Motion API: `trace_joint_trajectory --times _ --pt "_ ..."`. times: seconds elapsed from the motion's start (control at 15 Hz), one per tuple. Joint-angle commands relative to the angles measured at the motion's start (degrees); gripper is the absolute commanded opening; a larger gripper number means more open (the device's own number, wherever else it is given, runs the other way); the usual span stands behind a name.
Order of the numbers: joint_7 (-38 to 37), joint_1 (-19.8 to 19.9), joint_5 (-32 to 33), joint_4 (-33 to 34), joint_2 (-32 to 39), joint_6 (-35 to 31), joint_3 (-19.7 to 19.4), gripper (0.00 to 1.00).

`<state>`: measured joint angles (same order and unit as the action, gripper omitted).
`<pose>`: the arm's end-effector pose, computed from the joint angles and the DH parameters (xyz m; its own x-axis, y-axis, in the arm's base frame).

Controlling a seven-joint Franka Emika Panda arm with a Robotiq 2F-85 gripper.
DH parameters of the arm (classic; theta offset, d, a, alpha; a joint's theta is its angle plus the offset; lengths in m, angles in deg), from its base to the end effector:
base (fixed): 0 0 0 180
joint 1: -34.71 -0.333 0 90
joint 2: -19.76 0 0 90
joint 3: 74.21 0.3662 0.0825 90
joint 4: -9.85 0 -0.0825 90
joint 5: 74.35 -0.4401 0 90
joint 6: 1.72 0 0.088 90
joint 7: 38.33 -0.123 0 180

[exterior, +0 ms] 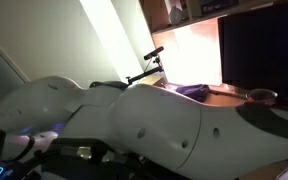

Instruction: Pick up the can and place it upright on the table

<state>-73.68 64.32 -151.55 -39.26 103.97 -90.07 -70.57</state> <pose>0.7619 -0.2602 -0.0236 0.1556 -0.1370 -0.9783 -0.9315 0.3092 -0.1915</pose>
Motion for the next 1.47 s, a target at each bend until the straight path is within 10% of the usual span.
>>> trace_joint_trajectory --times 0.0,0.47,0.53,0.6,1.07,1.4 --pt "0.6 -0.4 -0.2 0.2 0.0 0.8 -0.7 0.06" --pt "0.3 0.4 -1.4 0.3 0.1 2.2 0.5 0.06" --pt "0.3 0.5 -1.5 0.3 0.1 2.0 0.5 0.11" --pt "0.3 0.3 -1.5 0.5 0.1 1.5 0.2 0.49" --pt "2.9 -0.1 -0.8 3.2 0.1 3.9 0.5 0.95" --pt "4.5 -0.6 -0.5 4.3 0.0 4.0 0.2 1.00"
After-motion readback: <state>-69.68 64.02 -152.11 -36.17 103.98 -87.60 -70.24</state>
